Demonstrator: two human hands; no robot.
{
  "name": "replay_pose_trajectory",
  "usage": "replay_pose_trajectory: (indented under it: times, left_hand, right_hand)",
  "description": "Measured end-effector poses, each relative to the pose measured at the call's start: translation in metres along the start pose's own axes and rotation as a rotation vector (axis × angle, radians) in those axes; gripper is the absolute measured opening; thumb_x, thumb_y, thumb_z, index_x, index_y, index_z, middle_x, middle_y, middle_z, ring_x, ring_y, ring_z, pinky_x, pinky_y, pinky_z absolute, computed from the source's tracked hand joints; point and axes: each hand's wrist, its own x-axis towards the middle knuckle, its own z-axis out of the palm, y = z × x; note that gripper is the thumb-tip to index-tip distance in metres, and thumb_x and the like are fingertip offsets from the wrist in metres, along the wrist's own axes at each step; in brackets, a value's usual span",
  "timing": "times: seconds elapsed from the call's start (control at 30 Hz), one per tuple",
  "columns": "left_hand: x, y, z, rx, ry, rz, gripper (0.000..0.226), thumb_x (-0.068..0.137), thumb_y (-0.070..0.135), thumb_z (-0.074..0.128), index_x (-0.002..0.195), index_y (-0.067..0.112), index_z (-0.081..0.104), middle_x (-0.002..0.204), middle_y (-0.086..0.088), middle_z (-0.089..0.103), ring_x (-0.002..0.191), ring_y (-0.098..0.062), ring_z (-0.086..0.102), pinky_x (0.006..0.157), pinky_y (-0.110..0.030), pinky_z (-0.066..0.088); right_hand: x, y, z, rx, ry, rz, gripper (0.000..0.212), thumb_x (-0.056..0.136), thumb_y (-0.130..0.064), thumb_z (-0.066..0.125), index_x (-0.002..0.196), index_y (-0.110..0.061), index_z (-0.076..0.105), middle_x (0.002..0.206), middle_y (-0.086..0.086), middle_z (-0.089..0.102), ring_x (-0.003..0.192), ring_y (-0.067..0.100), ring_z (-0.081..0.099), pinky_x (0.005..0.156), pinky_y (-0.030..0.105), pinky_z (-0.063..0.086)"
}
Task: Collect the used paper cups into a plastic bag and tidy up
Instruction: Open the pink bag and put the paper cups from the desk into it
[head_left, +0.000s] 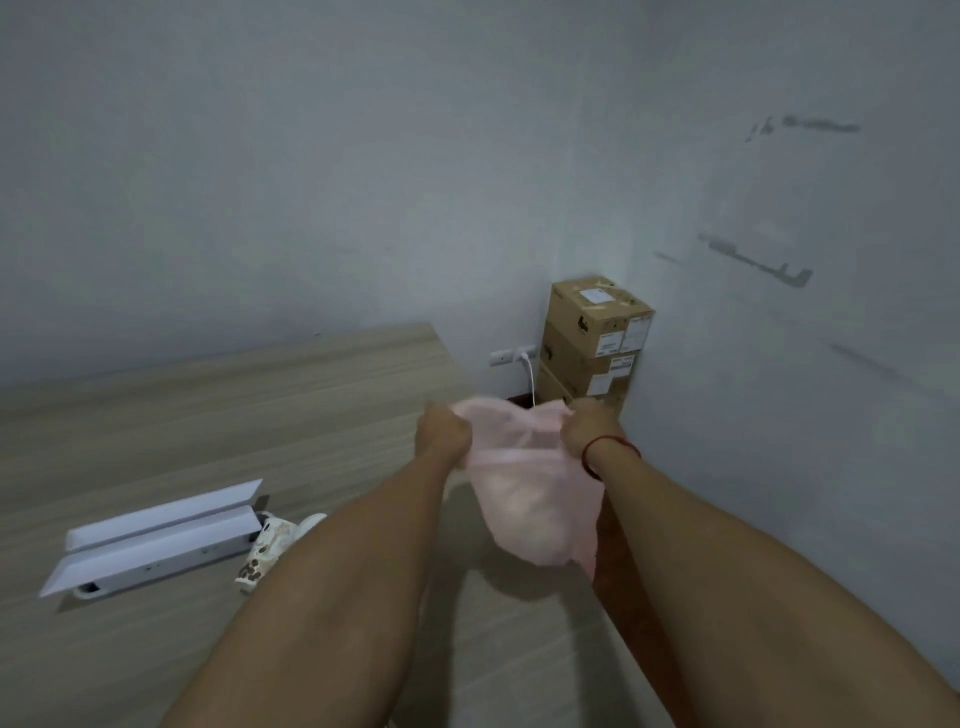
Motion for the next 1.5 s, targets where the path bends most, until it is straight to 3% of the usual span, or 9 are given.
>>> replay_pose_trajectory:
  times: [0.1, 0.17, 0.27, 0.4, 0.7, 0.87, 1.03, 1.17, 1.5]
  left_hand:
    - [-0.006, 0.042, -0.028, -0.317, 0.245, 0.189, 0.026, 0.101, 0.014, 0.035, 0.120, 0.001, 0.047, 0.119, -0.026, 0.060, 0.109, -0.039, 0.059, 0.085, -0.042, 0.045]
    - [-0.005, 0.048, -0.033, -0.304, 0.215, 0.229, 0.026, 0.102, 0.016, 0.033, 0.120, 0.004, 0.047, 0.116, -0.024, 0.061, 0.105, -0.036, 0.059, 0.082, -0.040, 0.044]
    - [-0.002, 0.020, -0.027, 0.021, -0.016, 0.021, 0.033, 0.096, 0.005, 0.043, 0.127, -0.004, 0.052, 0.128, -0.025, 0.059, 0.118, -0.038, 0.059, 0.089, -0.038, 0.049]
    - [0.004, 0.023, -0.042, -0.133, 0.201, 0.039, 0.031, 0.097, 0.003, 0.039, 0.126, -0.004, 0.045, 0.129, -0.028, 0.055, 0.118, -0.042, 0.056, 0.095, -0.044, 0.046]
    - [0.007, -0.022, -0.036, -0.181, 0.148, -0.125, 0.035, 0.091, 0.004, 0.048, 0.124, -0.006, 0.053, 0.127, -0.026, 0.059, 0.116, -0.041, 0.058, 0.096, -0.044, 0.051]
    - [0.002, -0.064, -0.039, -0.139, -0.027, -0.206, 0.035, 0.090, 0.008, 0.055, 0.120, -0.008, 0.059, 0.125, -0.025, 0.060, 0.105, -0.045, 0.064, 0.070, -0.051, 0.060]
    - [0.012, -0.109, -0.061, -0.016, 0.026, -0.177, 0.038, 0.096, 0.025, 0.043, 0.118, -0.002, 0.059, 0.119, -0.023, 0.061, 0.088, -0.040, 0.066, 0.054, -0.038, 0.059]
    - [0.031, -0.149, -0.075, 0.124, 0.032, -0.175, 0.025, 0.094, 0.012, 0.046, 0.110, -0.002, 0.061, 0.115, -0.022, 0.064, 0.099, -0.038, 0.066, 0.085, -0.044, 0.058]
    - [0.078, -0.225, -0.049, 0.473, -0.237, -0.065, 0.051, 0.083, 0.015, 0.063, 0.134, 0.012, 0.053, 0.142, -0.011, 0.050, 0.132, -0.030, 0.048, 0.110, -0.038, 0.041]
  right_hand:
    - [-0.007, -0.026, -0.019, 0.253, 0.302, -0.161, 0.027, 0.094, -0.008, 0.038, 0.105, -0.007, 0.062, 0.107, 0.019, 0.065, 0.088, 0.031, 0.058, 0.072, 0.035, 0.047]
    - [-0.010, -0.038, -0.028, 0.159, 0.381, -0.281, 0.029, 0.095, -0.008, 0.036, 0.111, -0.011, 0.061, 0.107, 0.016, 0.064, 0.088, 0.030, 0.057, 0.071, 0.034, 0.046]
    - [-0.010, -0.037, -0.024, -0.192, -0.036, -0.191, 0.031, 0.096, -0.014, 0.043, 0.121, -0.008, 0.060, 0.124, 0.012, 0.061, 0.113, 0.033, 0.059, 0.095, 0.042, 0.049]
    - [-0.005, -0.038, -0.031, -0.094, 0.281, -0.243, 0.026, 0.097, -0.011, 0.037, 0.109, -0.006, 0.060, 0.110, 0.016, 0.064, 0.100, 0.036, 0.063, 0.080, 0.039, 0.050]
    - [-0.019, -0.053, 0.002, -0.019, 0.068, -0.188, 0.033, 0.097, -0.020, 0.040, 0.117, -0.006, 0.062, 0.123, 0.017, 0.061, 0.109, 0.035, 0.061, 0.089, 0.040, 0.050]
    - [-0.029, -0.045, 0.033, 0.003, -0.007, -0.159, 0.033, 0.094, -0.023, 0.046, 0.110, -0.001, 0.065, 0.114, 0.020, 0.066, 0.103, 0.037, 0.063, 0.086, 0.038, 0.051]
    - [-0.042, -0.052, 0.074, 0.004, -0.071, -0.133, 0.030, 0.093, -0.023, 0.044, 0.108, -0.006, 0.064, 0.114, 0.016, 0.064, 0.104, 0.035, 0.062, 0.088, 0.038, 0.050]
    - [-0.044, -0.057, 0.103, 0.017, -0.094, -0.119, 0.027, 0.095, -0.023, 0.045, 0.108, -0.007, 0.063, 0.112, 0.015, 0.065, 0.103, 0.033, 0.062, 0.089, 0.039, 0.051]
    - [-0.039, -0.069, 0.161, -0.012, -0.101, -0.072, 0.028, 0.097, -0.027, 0.045, 0.110, -0.007, 0.061, 0.109, 0.013, 0.064, 0.092, 0.027, 0.058, 0.079, 0.034, 0.044]
